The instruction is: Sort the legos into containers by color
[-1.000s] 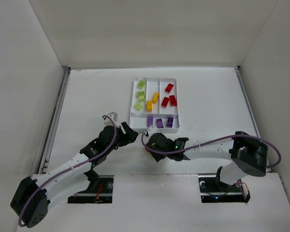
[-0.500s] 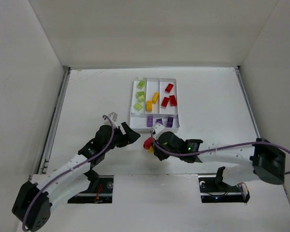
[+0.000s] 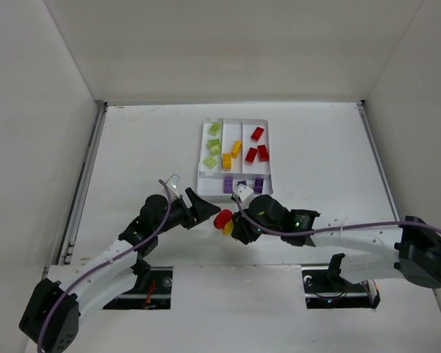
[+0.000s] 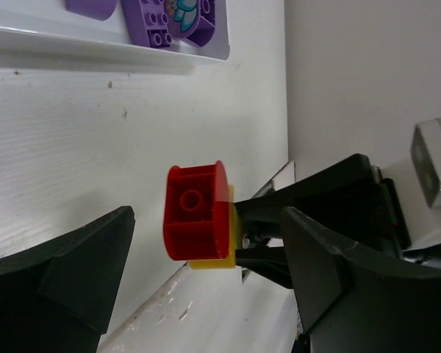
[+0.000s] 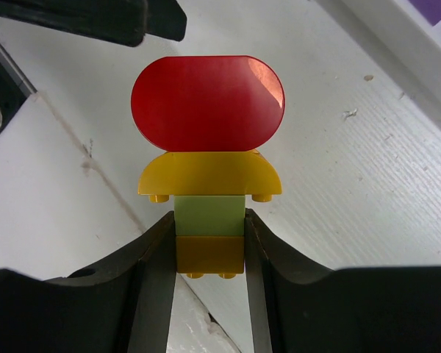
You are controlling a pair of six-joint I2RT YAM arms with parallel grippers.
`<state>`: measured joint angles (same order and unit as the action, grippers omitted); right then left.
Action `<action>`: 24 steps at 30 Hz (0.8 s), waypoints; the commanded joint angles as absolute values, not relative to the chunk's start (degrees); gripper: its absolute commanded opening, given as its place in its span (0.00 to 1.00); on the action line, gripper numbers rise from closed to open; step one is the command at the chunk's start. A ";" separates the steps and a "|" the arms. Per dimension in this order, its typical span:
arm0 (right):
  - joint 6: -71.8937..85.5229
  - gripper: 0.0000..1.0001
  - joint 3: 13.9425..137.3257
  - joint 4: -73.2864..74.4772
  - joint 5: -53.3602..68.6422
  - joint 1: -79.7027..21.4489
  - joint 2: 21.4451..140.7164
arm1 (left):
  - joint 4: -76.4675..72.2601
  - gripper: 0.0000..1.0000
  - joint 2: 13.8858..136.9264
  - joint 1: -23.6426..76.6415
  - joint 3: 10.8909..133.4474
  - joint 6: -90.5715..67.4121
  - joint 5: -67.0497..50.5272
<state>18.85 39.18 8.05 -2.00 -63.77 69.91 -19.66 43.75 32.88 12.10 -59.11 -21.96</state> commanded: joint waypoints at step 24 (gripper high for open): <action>14.68 0.34 47.37 3.87 3.16 -63.32 75.23 | -24.78 0.59 49.92 39.24 14.59 -58.71 -22.68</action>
<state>15.77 44.27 7.62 1.96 -63.70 75.00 -21.32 49.95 38.92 12.25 -59.02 -22.28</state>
